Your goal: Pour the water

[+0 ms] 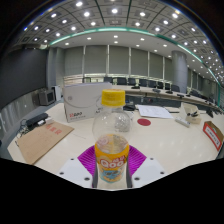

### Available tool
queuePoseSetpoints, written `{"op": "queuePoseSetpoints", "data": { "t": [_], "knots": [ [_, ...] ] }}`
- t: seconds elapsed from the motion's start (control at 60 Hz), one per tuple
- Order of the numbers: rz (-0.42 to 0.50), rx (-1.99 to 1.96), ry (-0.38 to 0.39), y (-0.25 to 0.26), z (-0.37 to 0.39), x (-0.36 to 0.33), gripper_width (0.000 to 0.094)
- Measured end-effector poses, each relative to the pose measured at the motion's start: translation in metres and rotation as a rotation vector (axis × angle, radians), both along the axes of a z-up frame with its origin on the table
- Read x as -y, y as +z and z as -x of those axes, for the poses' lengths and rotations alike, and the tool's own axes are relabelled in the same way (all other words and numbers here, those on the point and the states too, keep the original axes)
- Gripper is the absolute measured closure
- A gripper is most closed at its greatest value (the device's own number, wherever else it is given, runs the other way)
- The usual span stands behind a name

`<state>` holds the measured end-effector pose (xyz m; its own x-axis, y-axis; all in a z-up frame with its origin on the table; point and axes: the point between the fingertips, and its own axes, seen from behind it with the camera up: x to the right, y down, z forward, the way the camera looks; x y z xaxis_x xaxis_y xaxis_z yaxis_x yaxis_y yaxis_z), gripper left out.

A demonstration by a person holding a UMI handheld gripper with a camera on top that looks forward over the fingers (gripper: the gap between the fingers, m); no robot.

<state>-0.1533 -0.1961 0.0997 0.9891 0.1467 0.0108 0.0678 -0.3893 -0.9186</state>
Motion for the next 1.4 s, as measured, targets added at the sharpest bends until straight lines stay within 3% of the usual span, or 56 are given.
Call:
{"op": "queuePoseSetpoints", "data": {
  "t": [0.233, 0.417, 0.617, 0.933, 1.067, 1.217, 1.4],
  "knots": [
    [-0.084, -0.338, 0.08, 0.101, 0.083, -0.069, 0.0548],
    [-0.037, -0.871, 0.11, 0.165, 0.116, -0.145, 0.055],
    [0.084, -1.512, 0.016, 0.178, 0.104, -0.222, 0.055],
    [0.261, -2.14, -0.167, 0.124, 0.087, -0.29, 0.0551],
    [0.315, -2.187, -0.197, 0.106, 0.093, -0.297, 0.055],
    [0.362, -2.072, -0.159, 0.104, 0.107, -0.292, 0.0551],
    [0.246, -1.495, -0.027, 0.122, 0.1, -0.29, 0.0548]
  ]
}}
